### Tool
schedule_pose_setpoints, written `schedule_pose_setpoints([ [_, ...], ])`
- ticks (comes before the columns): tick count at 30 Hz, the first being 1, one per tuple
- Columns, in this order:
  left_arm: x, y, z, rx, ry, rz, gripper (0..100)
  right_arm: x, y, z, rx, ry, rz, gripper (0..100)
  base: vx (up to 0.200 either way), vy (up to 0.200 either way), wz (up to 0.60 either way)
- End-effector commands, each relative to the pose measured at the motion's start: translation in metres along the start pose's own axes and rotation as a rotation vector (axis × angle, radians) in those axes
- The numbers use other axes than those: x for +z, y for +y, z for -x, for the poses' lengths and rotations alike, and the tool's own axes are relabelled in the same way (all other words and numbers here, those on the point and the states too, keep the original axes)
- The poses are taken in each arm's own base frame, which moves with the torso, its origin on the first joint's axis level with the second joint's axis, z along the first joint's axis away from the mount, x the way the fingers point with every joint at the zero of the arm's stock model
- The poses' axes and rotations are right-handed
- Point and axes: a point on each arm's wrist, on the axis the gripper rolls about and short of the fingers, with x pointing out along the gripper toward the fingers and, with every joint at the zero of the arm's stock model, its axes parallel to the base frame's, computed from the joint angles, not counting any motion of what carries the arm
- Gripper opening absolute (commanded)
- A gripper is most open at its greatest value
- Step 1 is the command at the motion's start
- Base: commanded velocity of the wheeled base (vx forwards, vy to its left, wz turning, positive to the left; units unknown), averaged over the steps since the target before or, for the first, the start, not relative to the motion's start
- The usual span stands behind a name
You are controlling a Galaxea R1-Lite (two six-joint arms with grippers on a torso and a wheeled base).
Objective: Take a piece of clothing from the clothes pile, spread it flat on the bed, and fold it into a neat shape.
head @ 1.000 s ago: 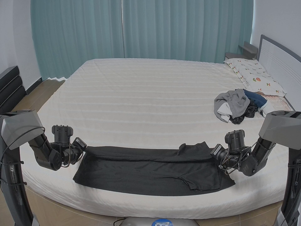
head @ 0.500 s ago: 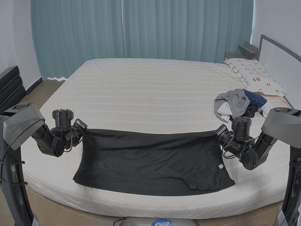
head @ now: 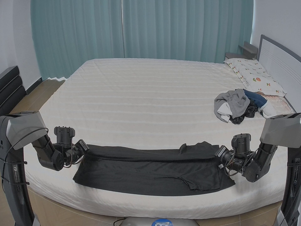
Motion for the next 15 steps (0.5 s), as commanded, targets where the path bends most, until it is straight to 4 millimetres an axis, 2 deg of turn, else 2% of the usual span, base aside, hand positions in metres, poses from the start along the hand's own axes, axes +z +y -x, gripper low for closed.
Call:
schedule_pose_setpoints([
  [1, -0.018, 0.018, 0.011, 0.053, 0.047, -0.106, 0, -0.017, -0.015, 0.009, -0.048, 0.076, 0.058, 0, 0.0, 0.0, 0.0],
  [5, -0.026, 0.025, 0.017, 0.08, 0.079, -0.166, 0, -0.023, -0.019, 0.009, -0.061, 0.095, 0.079, 0, 0.0, 0.0, 0.0],
  [13, -0.031, 0.029, 0.02, 0.097, 0.105, -0.175, 0, -0.026, -0.02, 0.008, -0.066, 0.104, 0.083, 0, 0.0, 0.0, 0.0],
  [14, -0.032, 0.029, 0.02, 0.098, 0.106, -0.175, 0, -0.026, -0.02, 0.008, -0.066, 0.104, 0.083, 100, 0.0, 0.0, 0.0],
  [15, -0.03, 0.028, 0.022, 0.093, 0.1, -0.175, 100, -0.024, -0.019, 0.009, -0.063, 0.1, 0.08, 100, 0.0, 0.0, 0.0],
])
